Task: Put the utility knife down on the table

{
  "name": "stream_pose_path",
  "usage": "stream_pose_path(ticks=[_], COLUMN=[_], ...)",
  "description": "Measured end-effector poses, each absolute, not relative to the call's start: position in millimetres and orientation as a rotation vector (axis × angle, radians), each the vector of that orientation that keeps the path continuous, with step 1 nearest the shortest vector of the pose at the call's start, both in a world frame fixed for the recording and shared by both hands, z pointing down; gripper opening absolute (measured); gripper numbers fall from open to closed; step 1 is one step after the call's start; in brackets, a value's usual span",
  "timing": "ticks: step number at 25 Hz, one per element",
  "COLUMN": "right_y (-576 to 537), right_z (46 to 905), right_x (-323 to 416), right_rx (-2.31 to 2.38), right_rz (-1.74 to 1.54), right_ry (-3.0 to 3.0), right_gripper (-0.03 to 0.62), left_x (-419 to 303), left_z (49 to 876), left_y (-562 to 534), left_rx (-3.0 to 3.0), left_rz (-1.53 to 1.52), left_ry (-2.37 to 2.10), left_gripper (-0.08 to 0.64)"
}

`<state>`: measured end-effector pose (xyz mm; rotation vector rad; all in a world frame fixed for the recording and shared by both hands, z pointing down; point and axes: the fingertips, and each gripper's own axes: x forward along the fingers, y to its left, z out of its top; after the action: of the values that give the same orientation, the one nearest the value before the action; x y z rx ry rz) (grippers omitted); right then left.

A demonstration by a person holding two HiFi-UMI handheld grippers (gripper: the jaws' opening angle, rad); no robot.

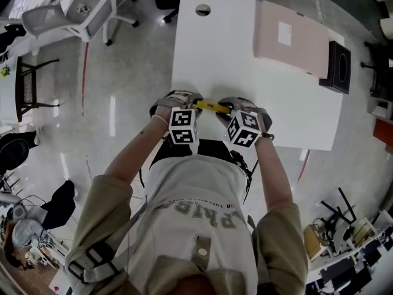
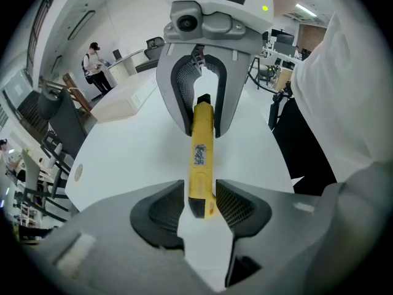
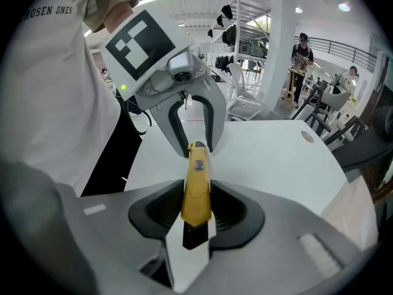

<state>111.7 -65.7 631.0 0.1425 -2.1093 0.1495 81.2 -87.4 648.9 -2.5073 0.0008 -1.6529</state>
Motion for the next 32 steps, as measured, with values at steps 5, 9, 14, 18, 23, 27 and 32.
stream_pose_path(ticks=[5, 9, 14, 18, 23, 27, 32], right_y=[-65.4, -65.3, -64.3, -64.1, -64.8, -64.4, -65.3], right_z=[641.4, 649.8, 656.1, 660.5, 665.2, 667.7, 668.6], right_x=[114.0, 118.2, 121.0, 123.9, 126.4, 129.4, 129.7], right_rx=[0.141, 0.142, 0.135, 0.123, 0.111, 0.105, 0.109], right_rz=[0.176, 0.189, 0.183, 0.185, 0.187, 0.191, 0.217], right_ry=[-2.103, -2.092, -2.071, -2.056, -2.029, -2.012, -2.01], right_gripper=[0.137, 0.137, 0.137, 0.137, 0.137, 0.137, 0.137], left_x=[75.2, 73.8, 72.4, 73.4, 75.0, 78.4, 79.2], left_z=[654.8, 658.5, 660.6, 662.4, 660.7, 658.2, 660.2], left_y=[-87.7, -89.2, -88.7, -89.0, -89.7, -89.1, -91.5], left_rx=[-2.496, -2.482, -2.482, -2.483, -2.471, -2.466, -2.479], left_rz=[-1.674, -1.685, -1.695, -1.694, -1.69, -1.674, -1.679], left_ry=[0.015, 0.017, 0.017, 0.016, 0.015, 0.015, 0.019], left_gripper=[0.169, 0.169, 0.169, 0.17, 0.17, 0.169, 0.163])
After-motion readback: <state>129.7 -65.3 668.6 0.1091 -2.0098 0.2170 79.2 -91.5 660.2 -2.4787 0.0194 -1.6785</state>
